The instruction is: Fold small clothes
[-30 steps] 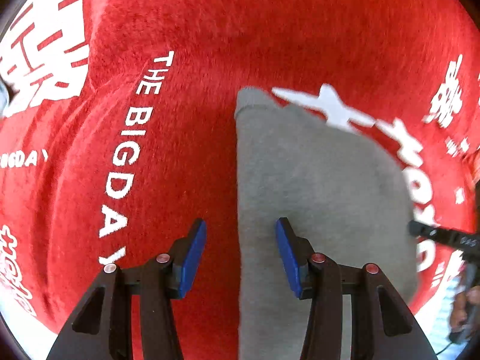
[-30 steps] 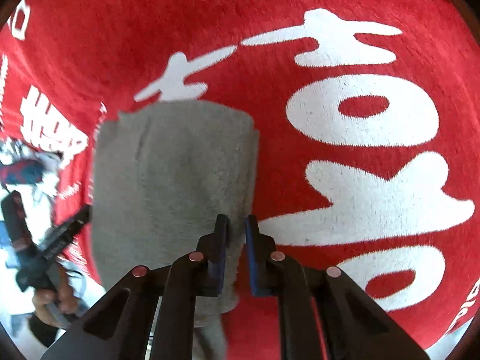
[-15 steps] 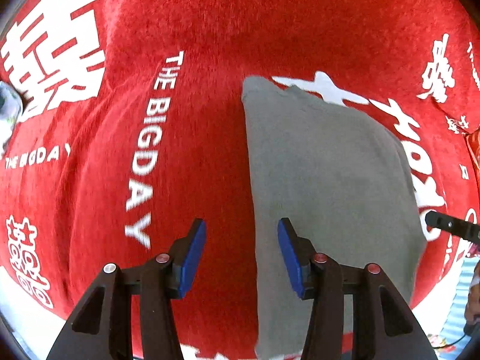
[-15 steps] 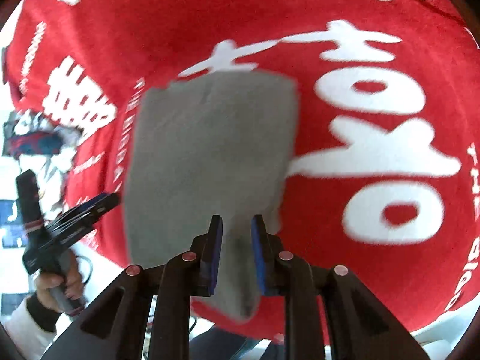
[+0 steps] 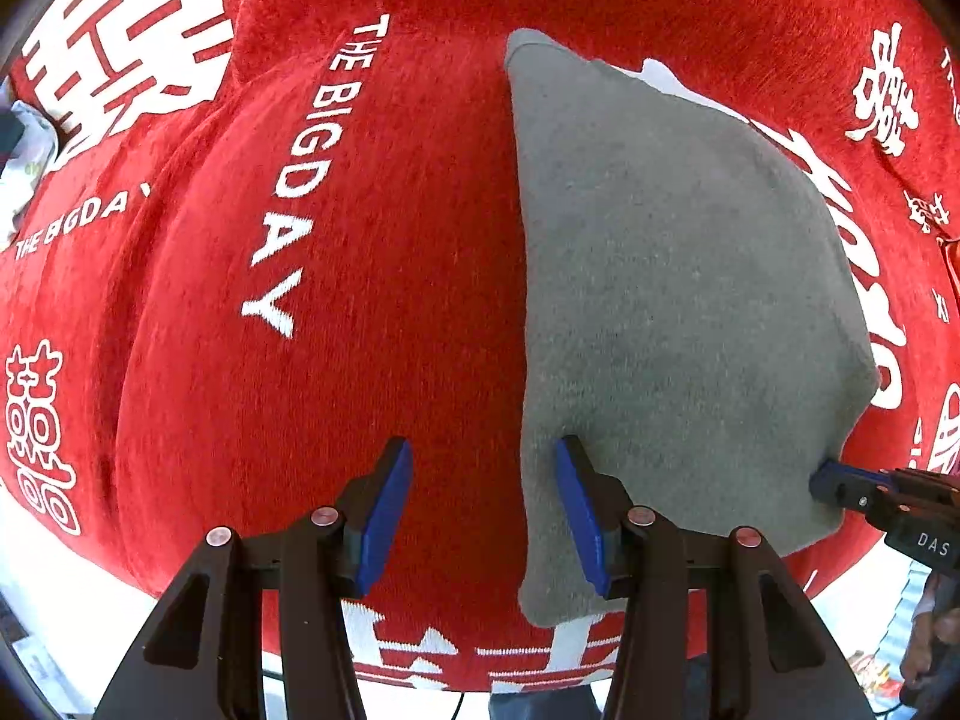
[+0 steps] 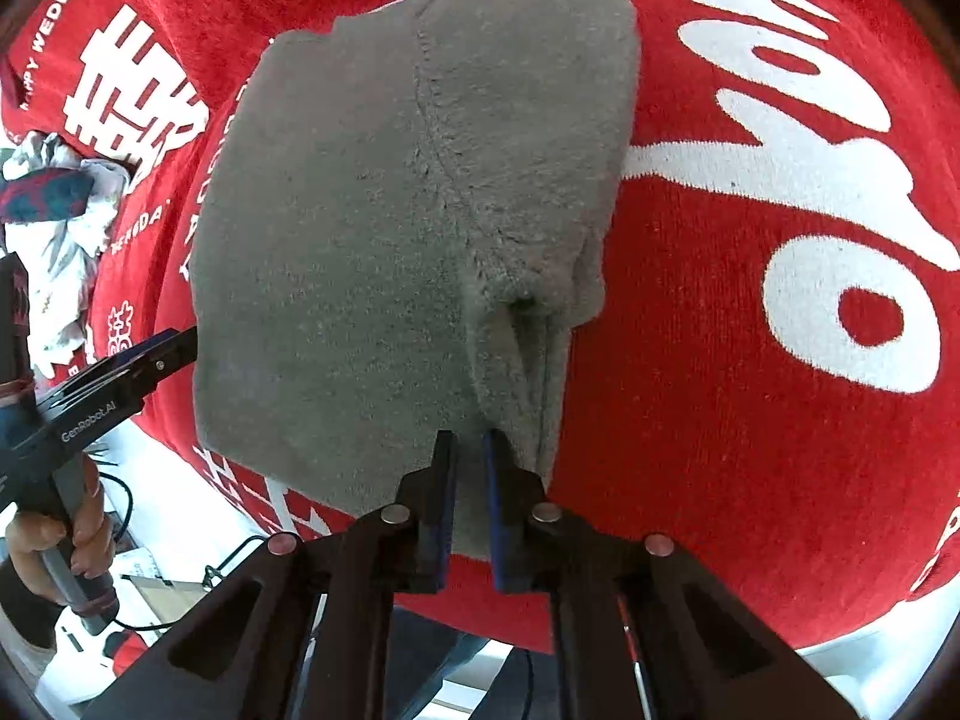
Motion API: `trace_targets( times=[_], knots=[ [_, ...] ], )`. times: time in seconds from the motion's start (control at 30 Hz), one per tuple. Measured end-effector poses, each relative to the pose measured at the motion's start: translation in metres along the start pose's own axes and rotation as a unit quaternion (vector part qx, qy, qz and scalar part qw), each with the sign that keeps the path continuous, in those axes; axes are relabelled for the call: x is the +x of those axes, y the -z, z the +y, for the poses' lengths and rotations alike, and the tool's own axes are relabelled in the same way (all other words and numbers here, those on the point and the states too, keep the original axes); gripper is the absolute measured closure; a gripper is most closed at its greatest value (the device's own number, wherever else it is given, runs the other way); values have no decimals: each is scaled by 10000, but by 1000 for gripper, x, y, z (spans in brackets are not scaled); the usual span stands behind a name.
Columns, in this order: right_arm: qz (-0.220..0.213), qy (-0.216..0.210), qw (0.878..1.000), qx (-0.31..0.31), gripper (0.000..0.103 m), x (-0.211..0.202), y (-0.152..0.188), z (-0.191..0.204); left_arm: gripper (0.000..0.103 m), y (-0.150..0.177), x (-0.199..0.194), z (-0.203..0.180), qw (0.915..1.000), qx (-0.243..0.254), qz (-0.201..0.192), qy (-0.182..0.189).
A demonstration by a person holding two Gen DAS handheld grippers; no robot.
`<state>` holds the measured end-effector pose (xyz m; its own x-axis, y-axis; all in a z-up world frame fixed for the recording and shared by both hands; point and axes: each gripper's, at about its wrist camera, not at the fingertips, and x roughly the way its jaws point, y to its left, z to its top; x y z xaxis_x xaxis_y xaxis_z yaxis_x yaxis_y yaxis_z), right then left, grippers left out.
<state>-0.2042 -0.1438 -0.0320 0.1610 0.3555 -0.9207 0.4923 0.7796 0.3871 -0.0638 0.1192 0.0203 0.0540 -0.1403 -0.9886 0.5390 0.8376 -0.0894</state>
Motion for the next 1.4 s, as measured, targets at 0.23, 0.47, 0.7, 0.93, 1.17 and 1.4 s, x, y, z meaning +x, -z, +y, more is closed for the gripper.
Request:
trace_targets(
  times=[0.23, 0.47, 0.7, 0.93, 1.17, 1.4],
  knots=[
    [155, 60, 9997, 178, 91, 0, -5, 5, 51, -2, -5, 0, 9999, -106, 96, -71],
    [320, 229, 9990, 216, 90, 2, -8, 10, 52, 0, -12, -4, 9997, -146, 169, -79],
    [406, 239, 9983, 343, 90, -4, -7, 12, 51, 2, -18, -7, 9996, -106, 258, -72],
    [-52, -162, 9958, 901, 52, -33, -12, 0, 52, 2, -27, -6, 9994, -214, 279, -10],
    [-380, -210, 9894, 1389, 42, -49, -40, -16, 52, 1, -34, -11, 9995, -48, 310, -5],
    [191, 280, 9892, 1427, 53, -27, -56, -36, 51, -3, -32, -19, 9991, 26, 421, -96]
  ],
)
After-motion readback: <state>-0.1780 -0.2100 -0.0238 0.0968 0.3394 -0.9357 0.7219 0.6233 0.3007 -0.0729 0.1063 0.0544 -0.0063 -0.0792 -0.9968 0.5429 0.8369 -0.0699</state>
